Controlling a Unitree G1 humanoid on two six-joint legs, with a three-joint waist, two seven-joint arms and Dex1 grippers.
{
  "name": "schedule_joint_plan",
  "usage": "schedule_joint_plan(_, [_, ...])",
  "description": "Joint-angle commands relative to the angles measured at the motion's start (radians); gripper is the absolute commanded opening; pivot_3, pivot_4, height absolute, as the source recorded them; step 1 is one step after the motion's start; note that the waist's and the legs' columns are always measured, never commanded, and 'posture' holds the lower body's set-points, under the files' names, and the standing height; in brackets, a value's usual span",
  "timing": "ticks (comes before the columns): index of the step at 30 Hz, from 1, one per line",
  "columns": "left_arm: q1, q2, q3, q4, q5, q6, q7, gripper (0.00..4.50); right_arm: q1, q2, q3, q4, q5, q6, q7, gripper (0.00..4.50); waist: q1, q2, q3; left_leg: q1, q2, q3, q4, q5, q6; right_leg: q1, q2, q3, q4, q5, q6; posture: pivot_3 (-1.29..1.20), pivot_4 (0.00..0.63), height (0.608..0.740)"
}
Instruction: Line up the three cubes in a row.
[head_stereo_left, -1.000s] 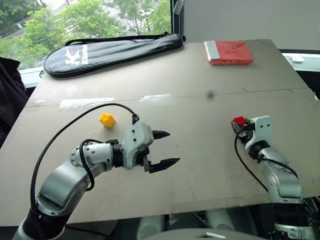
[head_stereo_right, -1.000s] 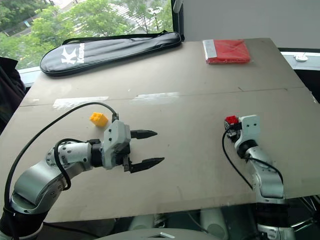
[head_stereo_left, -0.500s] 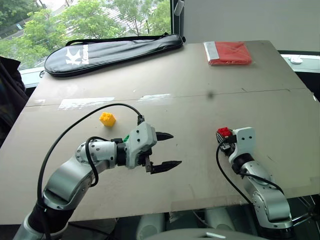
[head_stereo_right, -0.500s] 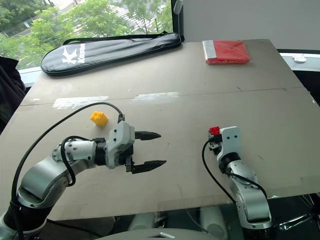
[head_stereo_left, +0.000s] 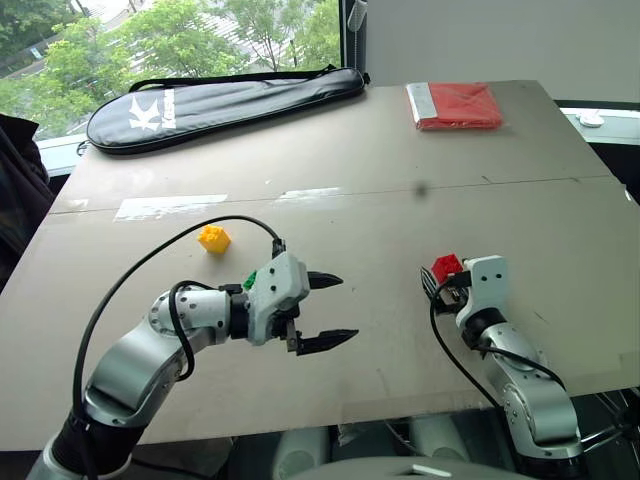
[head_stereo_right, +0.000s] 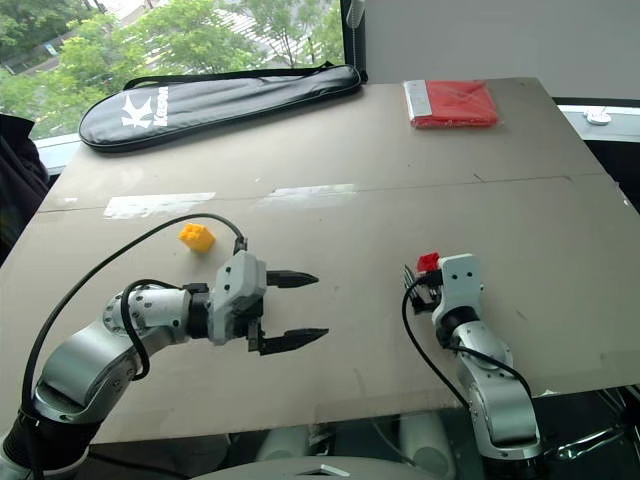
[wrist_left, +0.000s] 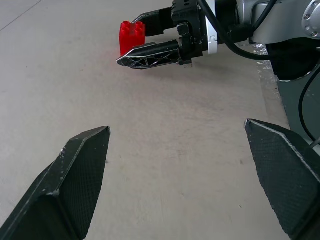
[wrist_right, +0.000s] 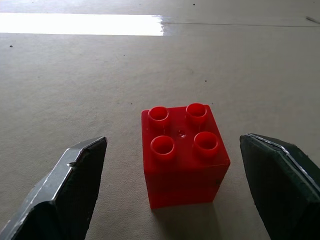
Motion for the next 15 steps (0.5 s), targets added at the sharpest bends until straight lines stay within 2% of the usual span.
schedule_joint_plan(1, [0.011,0.01,0.031,-0.033,0.003,-0.019,0.006,4.43,0.017,0.002,-0.016,-0.072,0.022,0.01,0.005,4.38,0.001,0.0,0.0,0.0,0.0,0.0,0.0,0.0,0.0,0.0,0.0,0.0,0.0,0.0,0.0,0.0,0.15,0.707])
schedule_joint_plan(15, [0.014,0.005,0.028,-0.038,0.007,-0.021,0.024,4.43,0.058,-0.027,-0.004,-0.162,0.091,0.092,0.064,4.38,0.0,0.0,0.0,0.0,0.0,0.0,0.0,0.0,0.0,0.0,0.0,0.0,0.0,0.0,0.0,0.0,0.15,0.707])
